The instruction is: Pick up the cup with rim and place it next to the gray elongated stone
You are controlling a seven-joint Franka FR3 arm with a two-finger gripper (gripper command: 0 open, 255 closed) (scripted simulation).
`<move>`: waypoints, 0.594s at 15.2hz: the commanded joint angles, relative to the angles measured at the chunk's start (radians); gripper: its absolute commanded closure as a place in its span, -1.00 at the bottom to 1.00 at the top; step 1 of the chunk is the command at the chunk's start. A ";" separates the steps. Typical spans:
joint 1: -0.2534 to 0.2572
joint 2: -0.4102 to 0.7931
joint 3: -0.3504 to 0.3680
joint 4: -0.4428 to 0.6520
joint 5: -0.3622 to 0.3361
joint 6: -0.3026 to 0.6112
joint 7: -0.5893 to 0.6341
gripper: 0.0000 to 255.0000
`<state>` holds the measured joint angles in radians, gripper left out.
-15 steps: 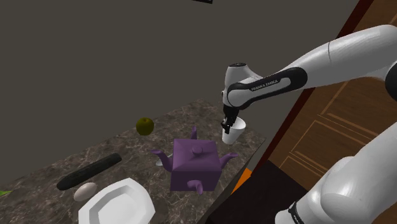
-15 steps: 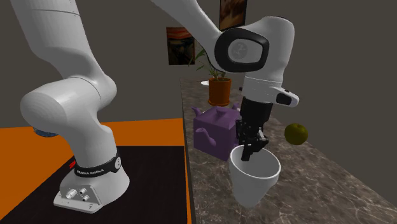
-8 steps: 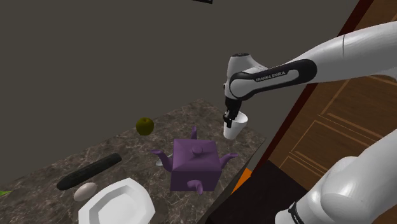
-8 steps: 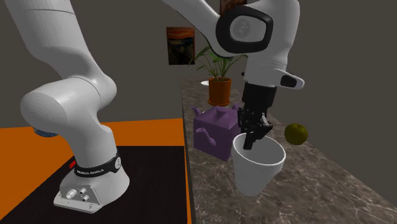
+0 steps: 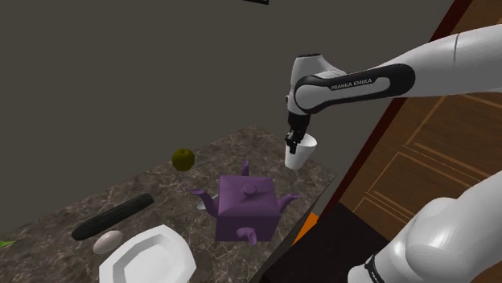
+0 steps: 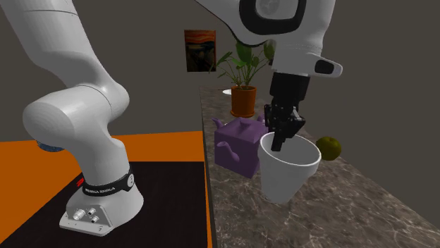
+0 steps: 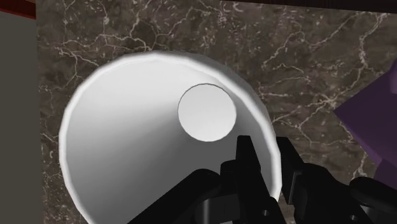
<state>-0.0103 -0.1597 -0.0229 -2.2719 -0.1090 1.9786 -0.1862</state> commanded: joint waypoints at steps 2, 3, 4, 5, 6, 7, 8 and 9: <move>0.001 -0.015 0.001 0.028 0.002 -0.043 -0.004 1.00; 0.001 -0.020 0.001 0.037 0.002 -0.057 -0.005 1.00; 0.001 -0.024 0.001 0.047 0.003 -0.070 -0.006 1.00; 0.001 -0.028 0.001 0.056 0.003 -0.084 -0.008 1.00; 0.001 -0.032 0.001 0.066 0.004 -0.098 -0.009 1.00; 0.001 -0.036 0.002 0.076 0.004 -0.111 -0.010 1.00; 0.001 -0.039 0.002 0.086 0.005 -0.125 -0.011 1.00; 0.001 -0.042 0.002 0.096 0.005 -0.138 -0.012 1.00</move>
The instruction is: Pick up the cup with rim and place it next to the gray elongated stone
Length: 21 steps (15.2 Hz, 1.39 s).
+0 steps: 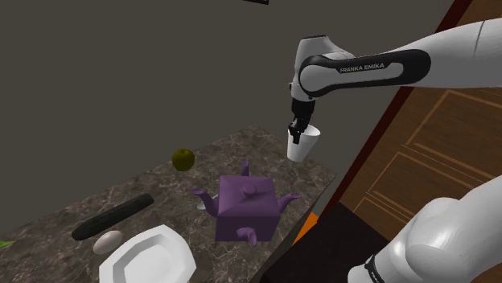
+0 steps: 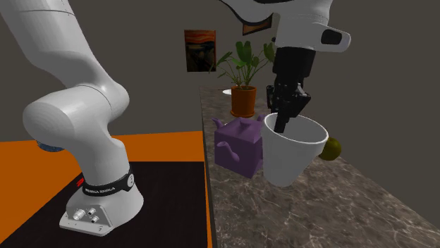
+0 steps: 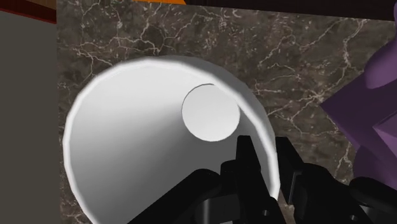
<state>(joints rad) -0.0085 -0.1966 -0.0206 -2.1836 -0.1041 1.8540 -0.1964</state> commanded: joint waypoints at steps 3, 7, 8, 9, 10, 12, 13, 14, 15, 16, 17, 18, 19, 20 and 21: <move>0.000 -0.014 0.000 0.040 0.001 -0.054 -0.005 1.00; 0.032 0.022 0.042 0.082 0.020 -0.066 0.061 1.00; 0.042 0.036 0.056 0.097 0.025 -0.069 0.083 1.00; 0.052 0.051 0.069 0.114 0.030 -0.073 0.105 1.00; 0.063 0.066 0.082 0.132 0.034 -0.077 0.127 1.00; 0.083 0.100 0.108 0.171 0.042 -0.085 0.170 1.00; 0.093 0.119 0.120 0.193 0.045 -0.089 0.192 1.00; 0.104 0.138 0.132 0.215 0.047 -0.094 0.214 1.00; 0.114 0.158 0.143 0.239 0.048 -0.099 0.235 1.00; 0.124 0.179 0.155 0.264 0.050 -0.105 0.257 1.00; 0.135 0.200 0.166 0.290 0.050 -0.111 0.278 1.00; 0.146 0.223 0.177 0.318 0.050 -0.117 0.299 1.00; 0.156 0.246 0.187 0.347 0.049 -0.124 0.320 1.00; 0.168 0.271 0.197 0.377 0.048 -0.132 0.341 1.00; 0.179 0.296 0.206 0.409 0.046 -0.140 0.362 1.00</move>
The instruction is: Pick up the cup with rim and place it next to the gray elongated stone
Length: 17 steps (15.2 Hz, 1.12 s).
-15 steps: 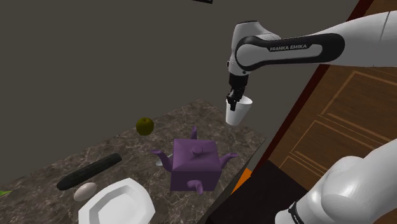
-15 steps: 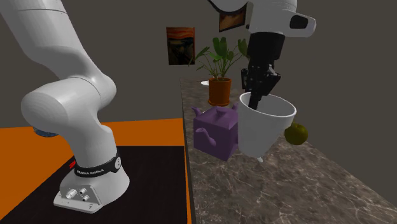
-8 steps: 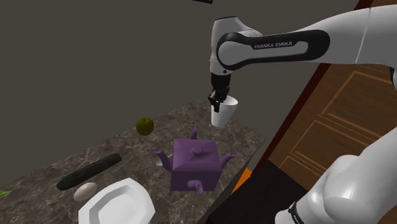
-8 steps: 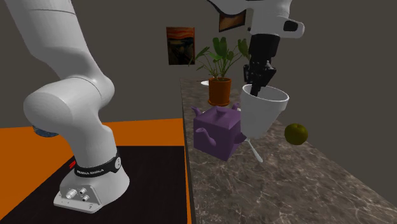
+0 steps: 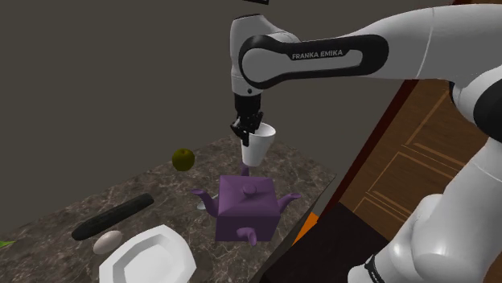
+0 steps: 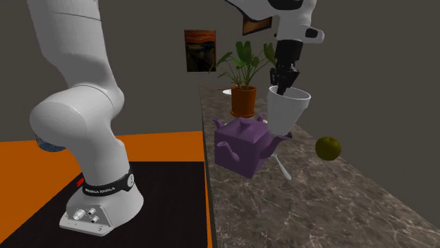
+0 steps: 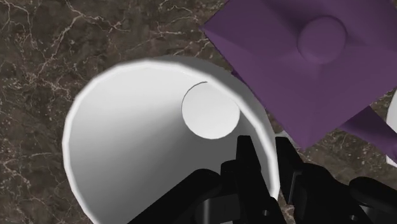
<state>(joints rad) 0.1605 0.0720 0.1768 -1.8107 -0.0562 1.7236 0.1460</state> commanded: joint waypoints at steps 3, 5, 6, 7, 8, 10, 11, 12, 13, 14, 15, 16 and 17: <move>0.046 0.108 0.034 0.141 -0.012 -0.038 0.081 1.00; 0.073 0.167 0.048 0.221 -0.021 -0.062 0.120 1.00; 0.087 0.199 0.055 0.264 -0.026 -0.075 0.139 1.00; 0.102 0.231 0.060 0.309 -0.032 -0.089 0.158 1.00; 0.117 0.265 0.066 0.357 -0.038 -0.105 0.176 1.00; 0.151 0.338 0.074 0.463 -0.052 -0.141 0.211 1.00; 0.169 0.378 0.077 0.523 -0.059 -0.162 0.227 1.00; 0.188 0.420 0.080 0.587 -0.067 -0.186 0.242 1.00; 0.209 0.466 0.081 0.659 -0.075 -0.212 0.257 1.00; 0.232 0.516 0.082 0.739 -0.084 -0.243 0.270 1.00; 0.257 0.573 0.081 0.833 -0.093 -0.280 0.281 1.00; 0.286 0.642 0.078 0.949 -0.104 -0.327 0.290 1.00; 0.326 0.743 0.072 1.128 -0.118 -0.402 0.295 1.00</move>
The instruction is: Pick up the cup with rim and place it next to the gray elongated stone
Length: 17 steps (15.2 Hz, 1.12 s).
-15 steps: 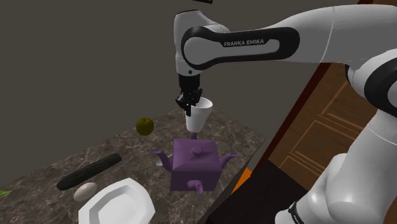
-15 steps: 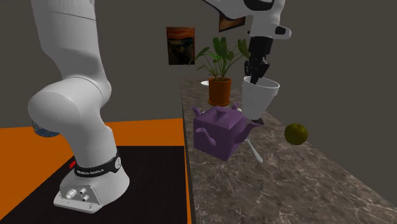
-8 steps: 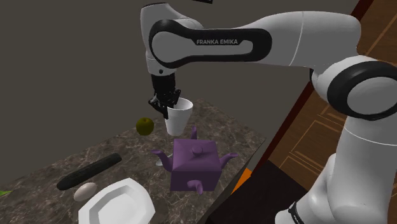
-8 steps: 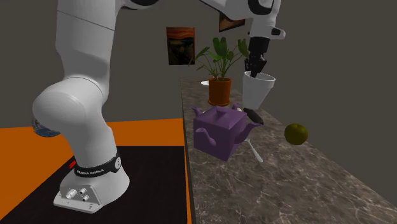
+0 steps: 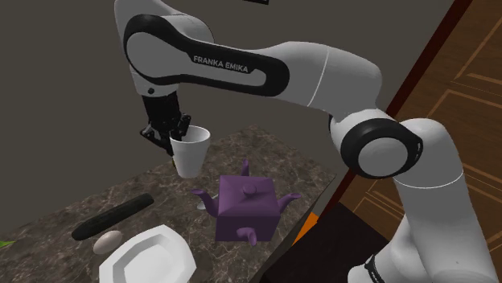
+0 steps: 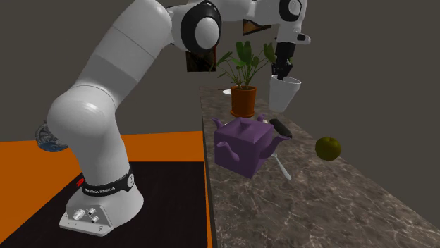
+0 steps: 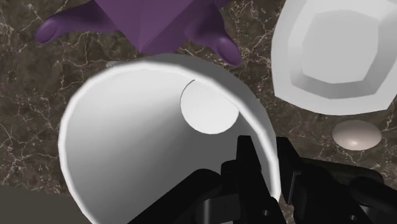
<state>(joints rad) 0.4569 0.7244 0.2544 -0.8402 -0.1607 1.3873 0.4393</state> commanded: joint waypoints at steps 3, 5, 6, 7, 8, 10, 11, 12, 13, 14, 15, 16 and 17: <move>0.013 0.047 -0.003 0.038 -0.006 0.008 0.007 1.00; 0.005 0.030 -0.002 -0.020 -0.003 0.048 0.010 1.00; 0.001 0.023 -0.001 -0.045 -0.003 0.067 0.011 1.00; -0.002 0.018 0.000 -0.069 -0.002 0.084 0.012 1.00; -0.005 0.013 0.000 -0.091 -0.001 0.101 0.013 1.00; -0.010 0.006 0.001 -0.130 -0.001 0.133 0.015 1.00; -0.012 0.003 0.001 -0.149 0.000 0.149 0.016 1.00; -0.014 0.001 0.001 -0.166 0.000 0.164 0.017 1.00; -0.016 0.000 0.001 -0.182 0.000 0.178 0.017 1.00; -0.017 -0.001 0.001 -0.198 0.000 0.192 0.018 1.00; -0.019 -0.002 0.001 -0.212 0.000 0.206 0.019 1.00; -0.020 -0.002 0.001 -0.226 -0.001 0.220 0.020 1.00; -0.022 -0.002 0.001 -0.240 -0.001 0.233 0.020 1.00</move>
<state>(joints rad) 0.4361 0.7191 0.2555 -1.0720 -0.1607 1.6085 0.4599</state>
